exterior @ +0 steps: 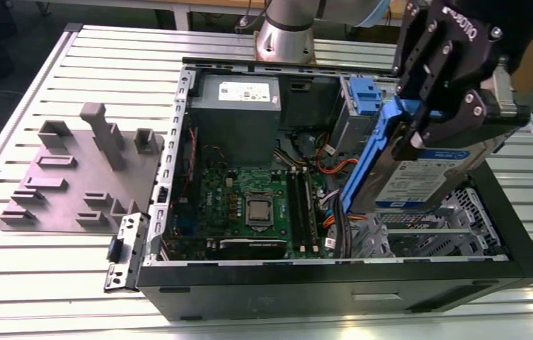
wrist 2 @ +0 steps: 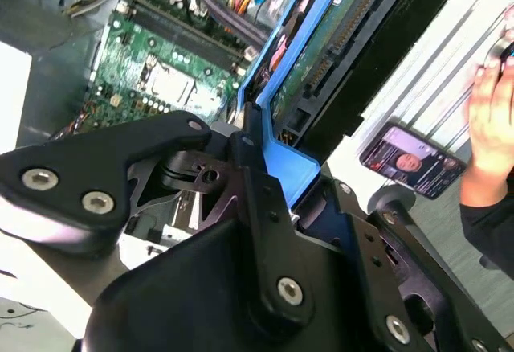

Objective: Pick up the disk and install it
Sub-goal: 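Insert the disk into the insertion slot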

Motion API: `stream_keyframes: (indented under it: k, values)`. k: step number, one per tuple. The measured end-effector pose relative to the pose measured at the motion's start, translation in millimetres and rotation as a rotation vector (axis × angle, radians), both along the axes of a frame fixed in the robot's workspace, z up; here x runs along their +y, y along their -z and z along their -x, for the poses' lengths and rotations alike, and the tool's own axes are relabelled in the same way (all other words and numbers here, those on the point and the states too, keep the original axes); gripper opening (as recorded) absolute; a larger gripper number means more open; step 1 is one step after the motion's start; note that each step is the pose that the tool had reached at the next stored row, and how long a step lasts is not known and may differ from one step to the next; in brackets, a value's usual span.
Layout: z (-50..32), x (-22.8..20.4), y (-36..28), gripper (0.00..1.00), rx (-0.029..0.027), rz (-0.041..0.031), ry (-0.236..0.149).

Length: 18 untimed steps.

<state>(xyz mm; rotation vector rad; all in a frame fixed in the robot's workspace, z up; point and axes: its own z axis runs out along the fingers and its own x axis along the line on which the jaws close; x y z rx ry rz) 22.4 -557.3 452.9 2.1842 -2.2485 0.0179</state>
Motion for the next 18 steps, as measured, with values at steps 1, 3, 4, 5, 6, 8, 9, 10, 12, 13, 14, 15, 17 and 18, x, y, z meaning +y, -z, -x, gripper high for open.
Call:
stream_keyframes:
  k: [1, 3, 4, 5, 6, 8, 9, 10, 12, 13, 14, 15, 17, 18]
  values:
    - [-3.7, 0.0, 0.5, 0.37, 0.0000, 0.0000, 0.000]
    - [-11.2, 0.0, 1.5, 0.37, 0.0000, 0.0000, 0.000]
    - [-14.3, 0.0, 2.1, 0.37, 0.0000, 0.0000, 0.000]
    - [-17.0, 0.0, 2.6, 0.37, 0.0000, 0.0000, 0.000]
    - [-19.5, 0.0, 3.1, 0.37, 0.0000, 0.0001, 0.000]
    - [-23.8, 0.0, 4.1, 0.37, 0.0001, 0.0002, 0.000]
    - [-26.1, 0.0, 4.4, 0.37, 0.0001, 0.0002, 0.000]
    - [-28.3, 0.0, 4.7, 0.37, 0.0001, 0.0003, 0.000]
    - [-32.6, 0.0, 5.5, 0.37, 0.0000, 0.0000, 0.000]
    - [-34.7, 0.0, 5.8, 0.37, 0.0000, 0.0001, 0.000]
    - [-36.8, 0.0, 6.3, 0.37, 0.0000, 0.0000, 0.000]
    - [-39.3, -0.1, 6.8, 0.37, 0.0000, 0.0000, 0.000]
    - [-43.8, -0.2, 7.7, 0.37, 0.0000, 0.0001, 0.000]
    - [-46.1, -0.3, 8.4, 0.37, 0.0000, 0.0000, 0.000]
